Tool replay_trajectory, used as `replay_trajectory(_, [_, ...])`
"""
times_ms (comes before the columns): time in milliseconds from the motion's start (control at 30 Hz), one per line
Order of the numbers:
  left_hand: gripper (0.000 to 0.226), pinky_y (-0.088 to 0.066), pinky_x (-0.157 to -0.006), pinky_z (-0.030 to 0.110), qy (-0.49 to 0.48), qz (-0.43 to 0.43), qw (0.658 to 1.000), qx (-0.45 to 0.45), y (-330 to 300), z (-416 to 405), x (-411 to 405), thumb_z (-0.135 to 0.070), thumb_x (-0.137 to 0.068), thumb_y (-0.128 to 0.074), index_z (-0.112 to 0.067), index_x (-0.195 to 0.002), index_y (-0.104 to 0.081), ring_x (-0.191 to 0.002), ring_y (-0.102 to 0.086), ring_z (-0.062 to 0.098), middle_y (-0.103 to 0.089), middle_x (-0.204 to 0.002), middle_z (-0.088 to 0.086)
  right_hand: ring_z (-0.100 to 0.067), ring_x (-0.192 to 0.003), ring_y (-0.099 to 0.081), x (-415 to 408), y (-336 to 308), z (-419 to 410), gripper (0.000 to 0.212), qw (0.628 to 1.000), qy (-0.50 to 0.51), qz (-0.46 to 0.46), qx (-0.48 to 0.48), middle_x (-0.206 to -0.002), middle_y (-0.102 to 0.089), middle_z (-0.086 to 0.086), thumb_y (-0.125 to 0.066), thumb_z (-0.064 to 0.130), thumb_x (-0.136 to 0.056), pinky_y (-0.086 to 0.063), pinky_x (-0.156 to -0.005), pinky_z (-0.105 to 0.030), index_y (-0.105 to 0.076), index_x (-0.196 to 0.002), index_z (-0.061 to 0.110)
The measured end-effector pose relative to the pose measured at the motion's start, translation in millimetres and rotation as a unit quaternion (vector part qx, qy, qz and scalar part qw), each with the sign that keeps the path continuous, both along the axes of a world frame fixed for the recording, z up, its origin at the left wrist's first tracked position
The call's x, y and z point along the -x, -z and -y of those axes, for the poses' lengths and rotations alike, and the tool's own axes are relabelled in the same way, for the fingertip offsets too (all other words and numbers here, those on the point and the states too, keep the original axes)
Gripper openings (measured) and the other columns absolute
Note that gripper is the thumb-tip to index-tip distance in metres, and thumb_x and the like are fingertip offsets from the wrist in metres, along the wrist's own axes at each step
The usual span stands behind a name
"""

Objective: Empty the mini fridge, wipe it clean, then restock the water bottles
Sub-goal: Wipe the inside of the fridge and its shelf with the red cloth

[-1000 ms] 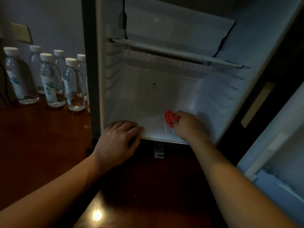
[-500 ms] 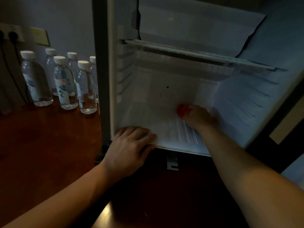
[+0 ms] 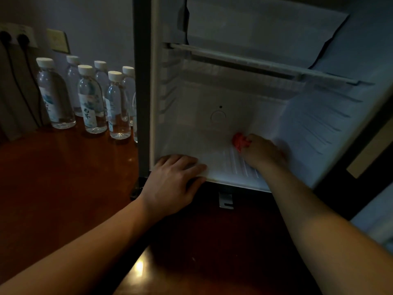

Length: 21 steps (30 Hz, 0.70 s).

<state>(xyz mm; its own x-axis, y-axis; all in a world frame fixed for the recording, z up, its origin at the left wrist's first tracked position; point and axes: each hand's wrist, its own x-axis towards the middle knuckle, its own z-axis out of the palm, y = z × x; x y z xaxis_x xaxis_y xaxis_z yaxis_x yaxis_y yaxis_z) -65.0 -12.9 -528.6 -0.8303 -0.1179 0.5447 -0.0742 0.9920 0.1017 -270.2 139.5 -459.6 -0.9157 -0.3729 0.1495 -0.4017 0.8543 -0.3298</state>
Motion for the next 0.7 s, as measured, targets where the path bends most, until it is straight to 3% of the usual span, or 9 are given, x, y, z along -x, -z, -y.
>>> replay_trajectory(133, [0.044,-0.042,-0.102,0.041,0.0,0.001,1.0,0.001,-1,-1,-2,-0.056,-0.096,-0.038,-0.036,-0.128,-0.061,-0.121,-0.057,0.017,-0.062,-0.129,-0.007,-0.034,-0.107,-0.061,-12,8,-9,0.07,1.0,0.016,-0.025,-0.002,-0.116,-0.066,-0.009,-0.014,0.075,-0.089,-0.039,-0.102,-0.053,-0.06,-0.115,0.029])
replay_trajectory(400, [0.043,-0.043,-0.101,0.04,0.0,0.003,1.0,0.015,-2,0,-1,-0.055,-0.099,-0.035,-0.036,-0.128,-0.061,-0.119,-0.058,0.018,-0.062,-0.128,-0.006,-0.035,-0.116,-0.056,-8,0,-5,0.064,1.0,0.014,-0.011,0.009,-0.126,-0.062,-0.011,-0.022,0.069,-0.093,-0.038,-0.105,-0.051,-0.06,-0.121,0.027])
replay_trajectory(533, [0.045,-0.045,-0.1,0.041,0.002,0.011,0.999,0.031,-1,1,0,-0.054,-0.1,-0.032,-0.035,-0.128,-0.061,-0.119,-0.058,0.019,-0.062,-0.129,-0.005,-0.036,-0.119,-0.055,4,-1,4,0.051,0.999,0.002,-0.021,0.027,-0.131,-0.06,-0.012,-0.031,0.06,-0.097,-0.039,-0.102,-0.046,-0.057,-0.13,0.032])
replay_trajectory(700, [0.043,-0.047,-0.098,0.043,0.003,0.009,0.999,0.045,0,1,2,-0.053,-0.099,-0.034,-0.034,-0.127,-0.062,-0.117,-0.059,0.021,-0.063,-0.126,-0.004,-0.036,-0.115,-0.058,20,0,13,0.056,0.999,0.013,-0.009,0.039,-0.127,-0.062,-0.014,-0.035,0.066,-0.094,-0.042,-0.098,-0.044,-0.06,-0.128,0.029])
